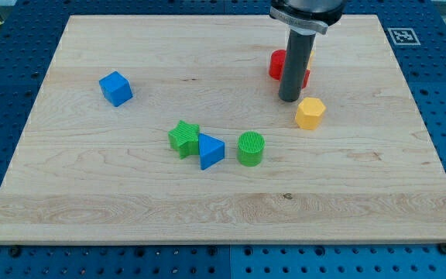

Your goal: Slide the yellow hexagon to the top right side of the green circle

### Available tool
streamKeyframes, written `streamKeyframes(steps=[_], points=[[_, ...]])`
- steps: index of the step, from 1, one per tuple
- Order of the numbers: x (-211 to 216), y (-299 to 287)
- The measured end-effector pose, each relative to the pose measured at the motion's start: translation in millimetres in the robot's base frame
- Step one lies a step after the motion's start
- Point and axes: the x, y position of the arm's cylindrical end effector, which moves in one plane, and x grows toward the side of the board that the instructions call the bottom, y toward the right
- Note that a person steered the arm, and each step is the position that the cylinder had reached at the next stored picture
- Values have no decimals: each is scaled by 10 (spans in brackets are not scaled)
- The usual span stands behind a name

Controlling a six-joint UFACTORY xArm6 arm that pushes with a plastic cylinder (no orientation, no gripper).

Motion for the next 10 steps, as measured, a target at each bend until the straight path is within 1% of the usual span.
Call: streamKeyframes(steps=[1, 2, 3, 4, 5, 6, 7, 8, 10], points=[[0, 158], [3, 461], [161, 676], [442, 714], [461, 712], [364, 561], [241, 550], [243, 492], [288, 5]])
